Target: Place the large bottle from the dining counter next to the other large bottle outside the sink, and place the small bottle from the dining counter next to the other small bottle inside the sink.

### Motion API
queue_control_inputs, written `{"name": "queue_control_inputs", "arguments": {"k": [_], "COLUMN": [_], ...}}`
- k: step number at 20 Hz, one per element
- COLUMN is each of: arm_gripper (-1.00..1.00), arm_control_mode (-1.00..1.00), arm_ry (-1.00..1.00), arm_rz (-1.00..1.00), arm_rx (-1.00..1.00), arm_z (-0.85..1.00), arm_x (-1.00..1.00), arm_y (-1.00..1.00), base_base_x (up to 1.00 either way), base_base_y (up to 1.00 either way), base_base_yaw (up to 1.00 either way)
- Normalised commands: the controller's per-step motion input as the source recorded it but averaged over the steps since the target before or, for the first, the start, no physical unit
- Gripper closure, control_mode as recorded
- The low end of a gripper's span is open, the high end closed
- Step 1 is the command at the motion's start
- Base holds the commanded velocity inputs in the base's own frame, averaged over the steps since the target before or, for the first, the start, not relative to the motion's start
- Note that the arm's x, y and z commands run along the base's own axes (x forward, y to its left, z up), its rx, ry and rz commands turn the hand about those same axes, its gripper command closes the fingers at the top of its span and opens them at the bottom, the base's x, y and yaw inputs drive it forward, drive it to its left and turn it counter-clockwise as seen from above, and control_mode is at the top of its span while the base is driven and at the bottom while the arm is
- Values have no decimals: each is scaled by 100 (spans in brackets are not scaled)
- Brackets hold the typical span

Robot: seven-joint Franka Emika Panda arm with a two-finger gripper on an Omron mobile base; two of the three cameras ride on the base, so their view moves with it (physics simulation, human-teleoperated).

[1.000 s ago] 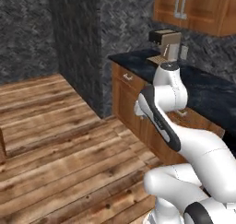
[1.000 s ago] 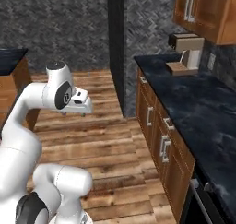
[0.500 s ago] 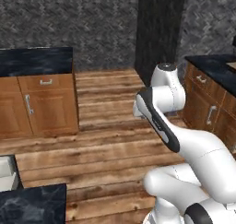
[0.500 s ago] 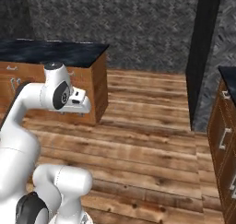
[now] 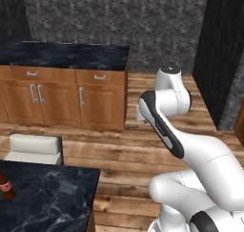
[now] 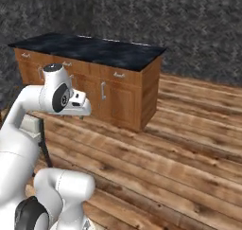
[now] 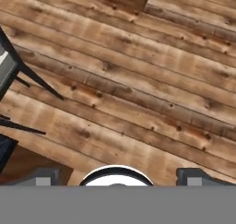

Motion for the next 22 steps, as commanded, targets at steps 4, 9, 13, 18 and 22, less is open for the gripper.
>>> {"name": "queue_control_inputs", "arguments": {"k": [4, 9, 13, 18, 22], "arm_gripper": [-100, -100, -100, -100, -100], "arm_control_mode": [100, 100, 100, 100, 100], "arm_ry": [0, 0, 0, 0, 0], "arm_rz": [0, 0, 0, 0, 0], "arm_rx": [0, 0, 0, 0, 0], "arm_z": [0, 0, 0, 0, 0], "arm_x": [0, 0, 0, 0, 0], "arm_y": [0, 0, 0, 0, 0], "base_base_x": [7, 20, 32, 45, 18], "base_base_y": [22, 23, 8, 0, 23], "base_base_yaw": [48, 63, 71, 73, 63]}}
